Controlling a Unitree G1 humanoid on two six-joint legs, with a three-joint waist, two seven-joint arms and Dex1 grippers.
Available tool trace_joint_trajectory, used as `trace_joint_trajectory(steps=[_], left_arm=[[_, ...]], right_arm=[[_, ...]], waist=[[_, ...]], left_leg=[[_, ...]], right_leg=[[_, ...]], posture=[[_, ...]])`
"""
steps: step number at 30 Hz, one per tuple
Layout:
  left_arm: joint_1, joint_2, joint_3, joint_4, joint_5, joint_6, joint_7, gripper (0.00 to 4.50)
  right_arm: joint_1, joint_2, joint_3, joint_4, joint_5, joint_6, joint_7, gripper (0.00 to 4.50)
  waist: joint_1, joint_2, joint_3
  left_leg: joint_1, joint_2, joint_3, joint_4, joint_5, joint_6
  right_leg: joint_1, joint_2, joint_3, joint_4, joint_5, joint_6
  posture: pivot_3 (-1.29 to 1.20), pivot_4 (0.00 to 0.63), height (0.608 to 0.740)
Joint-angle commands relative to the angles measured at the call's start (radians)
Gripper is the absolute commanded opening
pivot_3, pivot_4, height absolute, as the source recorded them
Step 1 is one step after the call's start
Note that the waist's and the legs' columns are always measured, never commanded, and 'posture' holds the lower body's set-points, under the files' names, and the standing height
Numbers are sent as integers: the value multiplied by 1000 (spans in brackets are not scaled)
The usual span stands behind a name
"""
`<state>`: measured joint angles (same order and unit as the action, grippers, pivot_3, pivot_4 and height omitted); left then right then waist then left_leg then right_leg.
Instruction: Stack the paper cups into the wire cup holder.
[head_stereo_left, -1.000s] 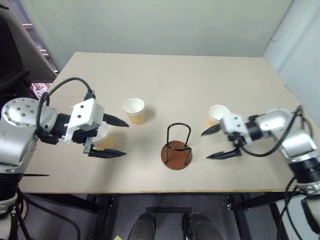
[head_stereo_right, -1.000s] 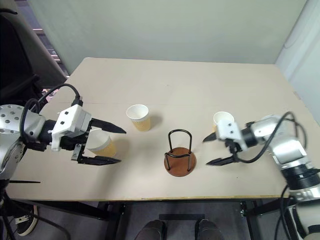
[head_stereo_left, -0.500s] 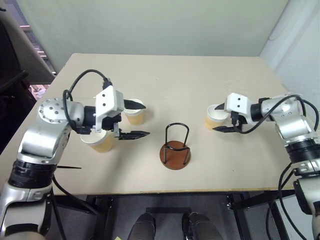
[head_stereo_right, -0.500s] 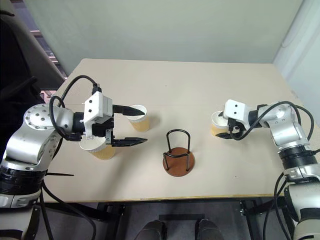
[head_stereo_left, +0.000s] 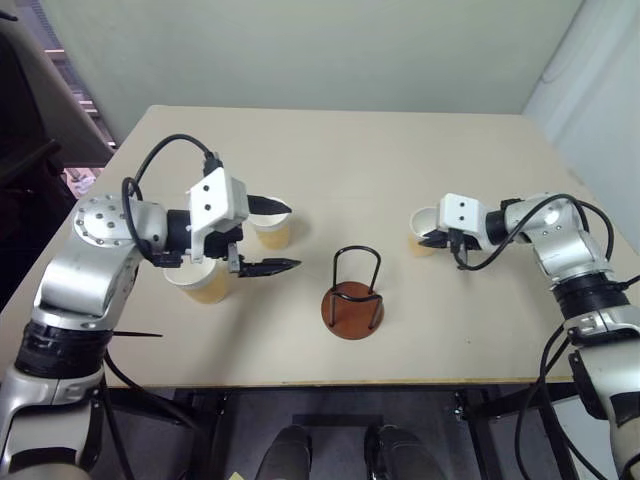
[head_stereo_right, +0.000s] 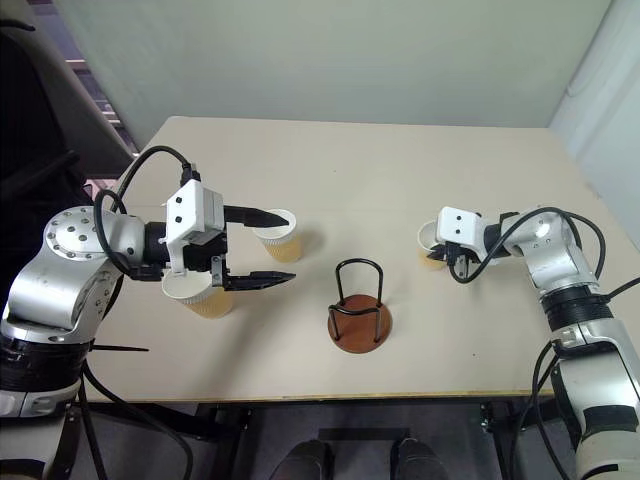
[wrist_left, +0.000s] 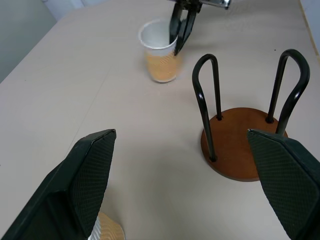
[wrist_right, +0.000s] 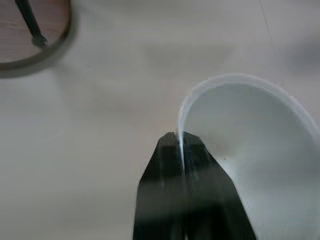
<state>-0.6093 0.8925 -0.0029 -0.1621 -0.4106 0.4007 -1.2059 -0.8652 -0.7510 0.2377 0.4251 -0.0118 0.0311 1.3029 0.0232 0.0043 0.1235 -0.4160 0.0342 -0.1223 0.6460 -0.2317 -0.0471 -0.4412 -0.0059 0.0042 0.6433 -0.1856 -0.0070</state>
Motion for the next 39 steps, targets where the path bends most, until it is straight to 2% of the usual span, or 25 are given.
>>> trace_joint_trajectory(steps=[1,4,7,8,12,20,24,30,32,33,36,39], left_arm=[[-19,60,47,2,-43,20,-69,4500],[19,119,48,21,-46,1,-145,4500],[43,152,38,59,-12,-29,-174,4500],[51,162,32,68,-1,-40,-186,4500],[52,179,19,99,32,-68,-206,4500],[40,195,32,114,44,-75,-225,4500],[53,209,48,105,34,-70,-225,4500],[42,235,66,135,61,-99,-215,4500],[27,254,74,157,73,-118,-222,4500],[24,278,83,169,79,-133,-236,4500],[30,347,101,190,86,-169,-283,4500],[77,412,99,212,110,-218,-338,4500]], right_arm=[[-8,-91,-137,-285,188,157,99,85],[-22,-114,-201,-518,332,349,78,85],[-18,-78,-236,-760,517,559,0,85],[-6,-66,-227,-815,534,593,-31,85],[44,-19,-145,-897,498,632,-122,85],[75,-21,-78,-910,493,642,-135,85],[107,-39,-50,-914,480,630,-120,1010],[116,-42,-20,-890,439,594,-126,3111],[106,-39,-56,-857,444,586,-135,3848],[104,-38,-114,-827,482,580,-130,4162],[113,-28,-273,-775,631,601,-112,4162],[149,-36,-352,-795,740,628,-86,4162]], waist=[[1,0,0],[-2,0,0],[-10,0,0],[-11,0,0],[-10,-1,-1],[-3,-1,-1],[-4,-1,-1],[-5,-1,-1],[-5,-1,-1],[-5,-1,-1],[-5,-1,-1],[-5,-1,-1]], left_leg=[[-2,0,0,0,0,0],[-3,0,0,0,-1,-1],[-1,0,1,-1,-1,-2],[-1,0,0,-1,-1,-2],[0,1,-1,1,0,-2],[-2,-2,-1,1,3,2],[-2,-2,-2,0,2,2],[-3,-1,-2,0,2,1],[-2,-1,-2,0,2,1],[-2,-1,-2,0,2,1],[-4,-1,-2,0,2,2],[-4,-2,-1,-1,1,1]], right_leg=[[-1,0,0,-1,0,0],[-2,1,0,-1,-1,0],[-2,2,1,-1,-2,-1],[-1,2,1,-1,-2,-1],[0,2,0,-1,-5,-5],[-1,-1,1,-1,-5,-7],[-1,0,0,-1,-4,-4],[-2,0,0,-1,-2,-1],[-2,0,0,-1,-3,-2],[-2,0,0,-1,-3,-2],[-3,0,1,-1,-4,-4],[-3,1,1,-2,-5,-5]], posture=[[0,150,740],[0,150,740],[0,150,740],[0,150,740],[0,150,740],[0,150,740],[0,150,740],[0,150,740],[0,150,740],[0,150,740],[0,150,740],[0,150,740]])
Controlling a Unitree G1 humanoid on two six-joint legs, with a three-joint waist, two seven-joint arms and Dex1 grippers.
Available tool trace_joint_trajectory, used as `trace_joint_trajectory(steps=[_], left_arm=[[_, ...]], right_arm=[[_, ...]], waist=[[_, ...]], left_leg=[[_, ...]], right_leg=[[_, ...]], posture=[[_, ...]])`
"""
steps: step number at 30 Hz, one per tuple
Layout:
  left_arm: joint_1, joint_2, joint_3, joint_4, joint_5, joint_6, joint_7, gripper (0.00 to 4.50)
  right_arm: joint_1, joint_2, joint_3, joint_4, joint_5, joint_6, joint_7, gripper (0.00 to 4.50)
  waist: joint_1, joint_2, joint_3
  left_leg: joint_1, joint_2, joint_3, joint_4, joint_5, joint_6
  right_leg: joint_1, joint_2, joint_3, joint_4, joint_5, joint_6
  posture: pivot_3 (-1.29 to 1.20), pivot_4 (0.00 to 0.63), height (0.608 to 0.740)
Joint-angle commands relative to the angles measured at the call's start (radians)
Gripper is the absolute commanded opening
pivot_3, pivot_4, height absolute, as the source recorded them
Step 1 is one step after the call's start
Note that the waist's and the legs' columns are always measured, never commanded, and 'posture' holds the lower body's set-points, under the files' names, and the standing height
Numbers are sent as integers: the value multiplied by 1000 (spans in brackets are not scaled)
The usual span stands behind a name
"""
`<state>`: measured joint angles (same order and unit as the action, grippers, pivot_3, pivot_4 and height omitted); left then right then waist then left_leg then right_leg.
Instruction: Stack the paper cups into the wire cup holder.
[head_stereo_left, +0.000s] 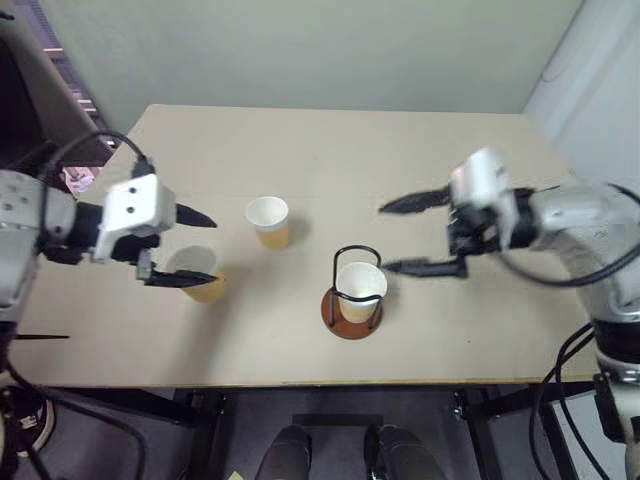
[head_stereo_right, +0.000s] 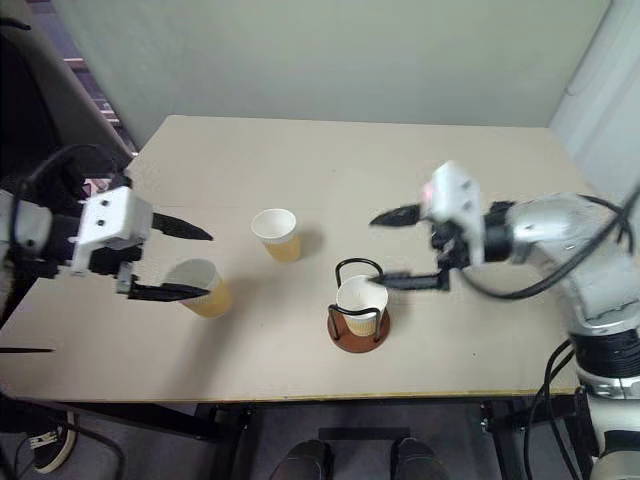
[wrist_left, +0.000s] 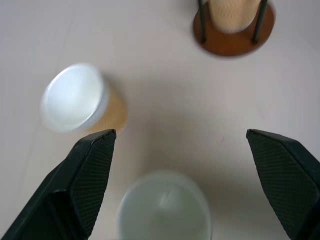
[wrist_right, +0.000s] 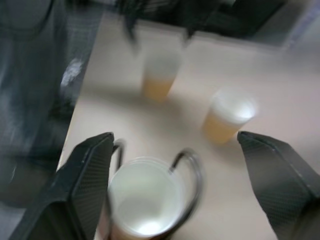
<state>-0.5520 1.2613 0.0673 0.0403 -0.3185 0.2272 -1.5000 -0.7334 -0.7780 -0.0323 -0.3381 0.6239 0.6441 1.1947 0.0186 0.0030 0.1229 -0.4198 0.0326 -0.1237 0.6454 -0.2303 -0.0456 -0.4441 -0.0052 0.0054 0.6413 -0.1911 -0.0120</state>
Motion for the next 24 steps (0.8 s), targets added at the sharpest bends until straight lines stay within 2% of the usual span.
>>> trace_joint_trajectory(steps=[1,4,8,12,21,24], left_arm=[[35,54,23,17,27,-63,-51,4500],[66,58,-26,61,102,-131,-39,4500],[75,35,-70,96,156,-181,-32,4500],[73,16,-114,118,202,-221,-31,4500],[40,-41,-189,173,287,-269,-12,4500],[36,-45,-200,181,293,-271,-32,3976]], right_arm=[[24,-10,-92,-41,124,23,22,4162],[19,15,-115,-56,198,54,-20,4162],[15,18,-128,-38,209,45,-57,4162],[1,-9,-192,-46,329,96,-61,4162],[46,-110,-218,-43,318,93,-50,4162],[56,-129,-226,-45,324,88,-47,4201]], waist=[[0,0,0],[-1,1,0],[-2,1,0],[-1,1,0],[0,0,-1],[0,0,-1]], left_leg=[[0,0,0,0,-1,0],[1,0,0,0,-2,-1],[1,1,0,0,-2,-1],[0,0,0,1,-2,-1],[0,0,0,0,-2,-1],[0,0,0,0,-2,-1]], right_leg=[[0,0,0,0,-1,1],[0,0,0,2,-2,2],[0,0,0,3,-2,1],[0,-1,0,3,-3,0],[0,-1,0,3,-3,0],[0,-1,0,3,-2,1]], posture=[[0,150,740],[0,150,740],[0,150,740],[0,150,740],[0,150,740],[0,150,740]])
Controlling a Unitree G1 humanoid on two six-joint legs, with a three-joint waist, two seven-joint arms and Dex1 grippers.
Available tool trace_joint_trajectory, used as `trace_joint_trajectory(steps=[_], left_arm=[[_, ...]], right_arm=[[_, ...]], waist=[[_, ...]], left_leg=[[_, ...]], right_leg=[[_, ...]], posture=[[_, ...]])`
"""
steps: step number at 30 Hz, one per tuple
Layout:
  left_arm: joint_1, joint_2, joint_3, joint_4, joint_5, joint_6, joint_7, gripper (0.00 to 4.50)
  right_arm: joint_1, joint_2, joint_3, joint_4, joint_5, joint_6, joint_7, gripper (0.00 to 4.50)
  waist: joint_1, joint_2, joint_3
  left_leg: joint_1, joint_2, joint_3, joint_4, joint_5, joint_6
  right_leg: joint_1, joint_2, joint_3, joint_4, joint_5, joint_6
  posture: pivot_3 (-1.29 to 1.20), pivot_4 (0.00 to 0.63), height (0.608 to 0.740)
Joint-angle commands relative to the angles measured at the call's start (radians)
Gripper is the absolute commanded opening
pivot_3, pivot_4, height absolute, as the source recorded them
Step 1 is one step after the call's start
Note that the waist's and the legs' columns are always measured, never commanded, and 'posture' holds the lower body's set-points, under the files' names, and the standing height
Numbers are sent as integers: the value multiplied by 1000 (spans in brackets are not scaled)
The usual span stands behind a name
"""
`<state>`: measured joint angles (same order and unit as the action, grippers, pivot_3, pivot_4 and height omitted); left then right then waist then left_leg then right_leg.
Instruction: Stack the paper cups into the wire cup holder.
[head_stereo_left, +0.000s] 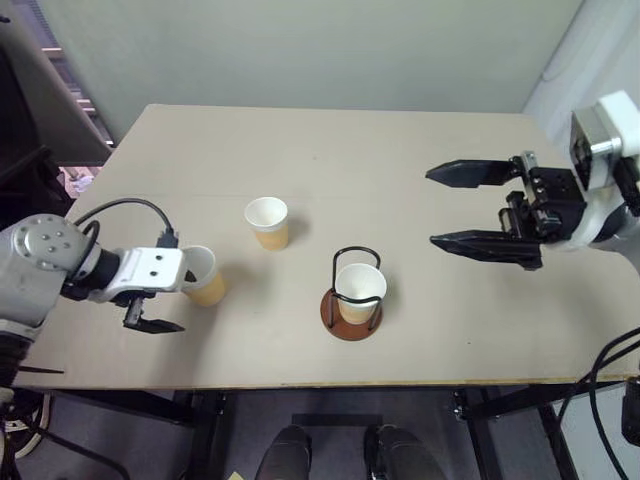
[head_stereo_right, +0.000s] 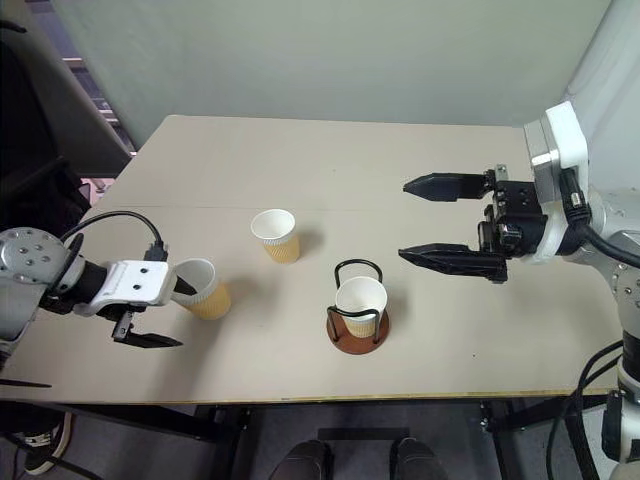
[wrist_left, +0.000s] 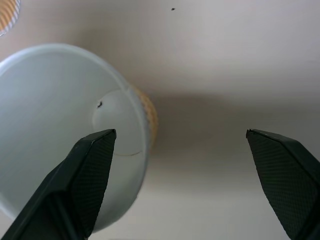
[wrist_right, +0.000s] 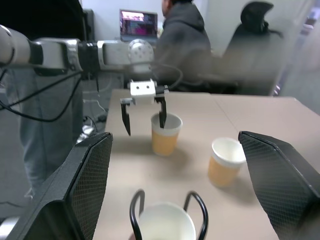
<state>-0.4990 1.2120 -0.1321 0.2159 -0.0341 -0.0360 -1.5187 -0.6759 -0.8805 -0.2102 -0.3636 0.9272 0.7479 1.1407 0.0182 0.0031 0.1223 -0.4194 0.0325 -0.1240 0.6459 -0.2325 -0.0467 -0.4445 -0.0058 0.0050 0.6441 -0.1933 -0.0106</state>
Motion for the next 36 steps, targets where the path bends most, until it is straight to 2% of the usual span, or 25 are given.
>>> trace_joint_trajectory(steps=[1,8,11,14,18,22,25,30,36], left_arm=[[-17,3,-1,7,7,-8,-19,3591],[-36,-9,9,-14,-20,10,-52,1081],[-74,-12,39,-57,-110,53,-87,32],[-171,-2,52,-132,-275,122,-96,32],[-396,-37,-4,-151,-434,159,-96,32],[-634,-184,-98,-118,-572,152,-96,32],[-725,-274,-170,-108,-653,148,-96,32],[-796,-359,-401,-73,-639,14,-96,32],[-847,-335,-607,-29,-620,-159,-96,32]], right_arm=[[0,-29,-49,-20,21,-16,7,4201],[18,-47,-54,-27,13,-29,6,4201],[24,-57,-63,-31,19,-29,5,4201],[34,-73,-78,-45,30,-25,3,4201],[62,-101,-107,-66,31,-25,-3,4201],[98,-127,-138,-70,11,-42,-14,4201],[114,-133,-142,-80,2,-52,-28,4201],[156,-145,-168,-124,2,-53,-61,4201],[226,-167,-238,-182,34,-31,-106,4201]], waist=[[0,0,0],[0,0,0],[0,0,0],[7,-1,0],[15,-1,0],[18,0,0],[18,0,0],[13,0,0],[14,1,0]], left_leg=[[0,0,0,0,0,0],[0,0,0,0,0,0],[0,0,0,0,0,0],[-1,0,0,0,0,0],[-2,-1,0,1,0,0],[-1,-2,0,2,0,1],[-1,-2,2,3,0,2],[0,-2,5,4,0,2],[-3,-2,6,15,-1,3]], right_leg=[[0,0,0,0,0,0],[0,0,0,0,1,2],[0,0,0,0,1,2],[0,0,0,0,2,3],[0,0,0,-1,3,5],[2,-1,0,-2,3,7],[3,-2,0,-2,5,10],[4,-1,3,-2,4,17],[6,1,6,-2,1,24]], posture=[[0,150,740],[0,150,740],[0,150,740],[0,150,740],[0,150,740],[0,150,740],[0,150,740],[0,150,740],[0,150,740]])
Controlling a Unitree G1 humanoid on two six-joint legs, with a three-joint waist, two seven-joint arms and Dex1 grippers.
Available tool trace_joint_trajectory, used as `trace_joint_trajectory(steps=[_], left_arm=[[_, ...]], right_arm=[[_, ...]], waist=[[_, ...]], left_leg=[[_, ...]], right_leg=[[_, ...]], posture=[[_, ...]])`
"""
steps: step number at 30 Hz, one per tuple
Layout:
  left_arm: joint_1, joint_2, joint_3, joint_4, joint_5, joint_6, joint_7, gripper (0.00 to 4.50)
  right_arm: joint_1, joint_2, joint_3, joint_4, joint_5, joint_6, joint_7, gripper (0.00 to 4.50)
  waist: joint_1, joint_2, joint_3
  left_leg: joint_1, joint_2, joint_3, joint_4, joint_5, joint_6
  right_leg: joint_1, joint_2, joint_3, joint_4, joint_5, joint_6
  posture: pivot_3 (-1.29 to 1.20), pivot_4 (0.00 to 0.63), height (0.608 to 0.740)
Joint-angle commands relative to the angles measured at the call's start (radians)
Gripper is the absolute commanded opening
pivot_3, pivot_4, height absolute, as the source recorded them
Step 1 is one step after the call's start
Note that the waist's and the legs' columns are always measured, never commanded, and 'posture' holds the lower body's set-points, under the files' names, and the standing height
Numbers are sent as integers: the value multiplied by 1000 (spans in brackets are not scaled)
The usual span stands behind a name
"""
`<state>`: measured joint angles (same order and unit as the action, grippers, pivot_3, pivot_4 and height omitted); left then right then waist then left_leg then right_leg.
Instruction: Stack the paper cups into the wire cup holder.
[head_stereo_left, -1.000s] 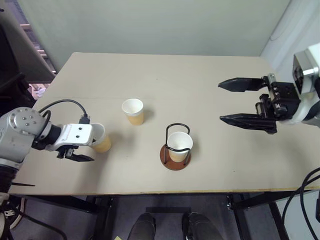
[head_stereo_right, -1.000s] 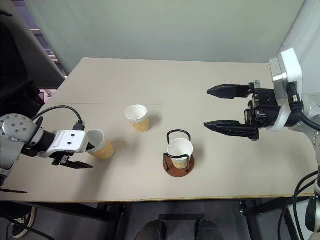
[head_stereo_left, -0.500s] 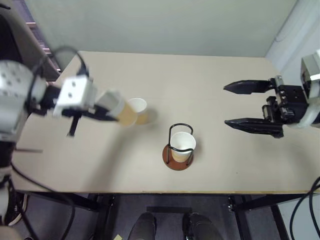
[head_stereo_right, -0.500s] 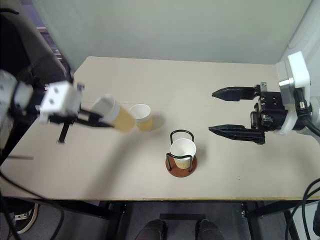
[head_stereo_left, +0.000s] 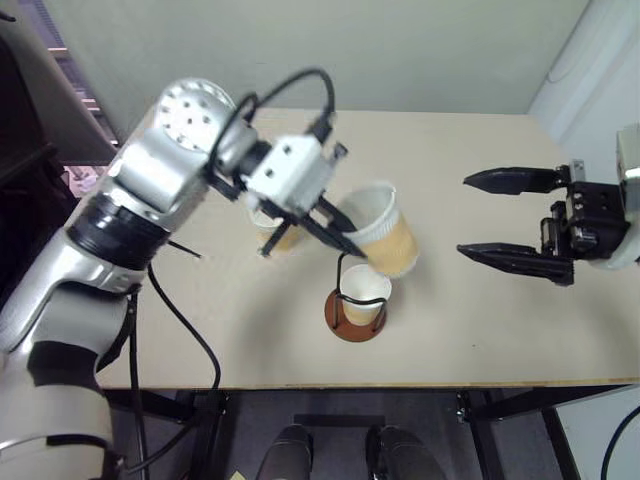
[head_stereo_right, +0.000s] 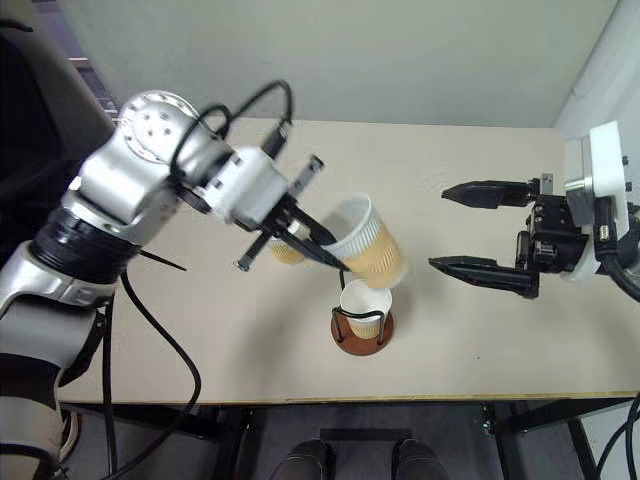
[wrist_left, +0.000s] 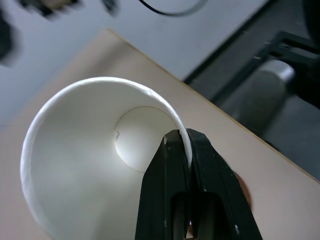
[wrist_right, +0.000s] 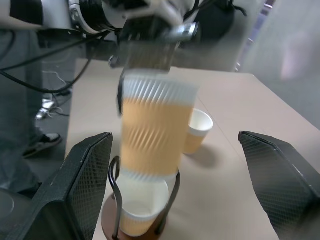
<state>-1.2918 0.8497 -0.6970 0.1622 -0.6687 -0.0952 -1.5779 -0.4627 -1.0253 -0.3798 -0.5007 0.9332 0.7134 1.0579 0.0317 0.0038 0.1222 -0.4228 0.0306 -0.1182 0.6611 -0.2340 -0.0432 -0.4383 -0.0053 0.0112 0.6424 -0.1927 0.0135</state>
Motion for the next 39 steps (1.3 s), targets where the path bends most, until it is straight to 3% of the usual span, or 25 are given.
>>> trace_joint_trajectory(steps=[1,5,13,17,24,27,31,34,39], left_arm=[[-64,30,-66,41,23,-127,-37,32],[-95,24,-135,97,44,-202,-37,32],[-104,25,-215,122,58,-256,-37,32],[-96,-8,-204,157,123,-269,-37,1007],[-78,-49,-147,177,161,-273,-37,3495],[-76,-65,-65,219,169,-229,-37,3495],[-68,2,21,344,224,-208,-37,3495],[-44,54,67,500,371,-246,-28,3495],[-27,9,104,713,584,-316,61,3495]], right_arm=[[22,-25,-76,-51,33,5,-29,4201],[47,-33,-93,-71,44,8,-52,4201],[69,-39,-99,-83,46,3,-73,4201],[70,-38,-90,-86,37,-3,-83,4201],[70,-35,-86,-84,35,-7,-86,4201],[69,-35,-82,-82,44,-5,-78,4201],[99,-60,-57,-93,17,-2,-39,4201],[66,-64,87,-63,-164,-35,-132,4201],[-29,4,234,-12,-273,-68,-181,4201]], waist=[[1,0,0],[2,0,0],[6,0,0],[6,0,0],[6,0,0],[6,0,0],[1,1,0],[-12,3,-1],[-7,5,0]], left_leg=[[-1,0,0,2,-1,-1],[-1,-2,1,4,-7,9],[-3,-2,8,5,-10,13],[-3,-3,14,8,-14,18],[-2,-2,16,11,-16,21],[-2,-2,16,11,-16,21],[-1,-2,17,11,-16,21],[1,-1,19,10,-16,20],[3,0,18,11,-16,21]], right_leg=[[0,0,1,0,-1,1],[3,0,5,-5,-1,5],[4,0,13,-13,3,12],[4,-1,17,-15,3,15],[4,-1,18,-15,4,15],[4,-1,18,-15,4,15],[4,-1,18,-15,4,15],[4,-1,19,-14,4,15],[4,-2,19,-13,6,14]], posture=[[0,150,740],[0,150,740],[0,150,740],[0,150,740],[0,150,740],[0,150,740],[0,150,740],[0,150,740],[0,150,740]])
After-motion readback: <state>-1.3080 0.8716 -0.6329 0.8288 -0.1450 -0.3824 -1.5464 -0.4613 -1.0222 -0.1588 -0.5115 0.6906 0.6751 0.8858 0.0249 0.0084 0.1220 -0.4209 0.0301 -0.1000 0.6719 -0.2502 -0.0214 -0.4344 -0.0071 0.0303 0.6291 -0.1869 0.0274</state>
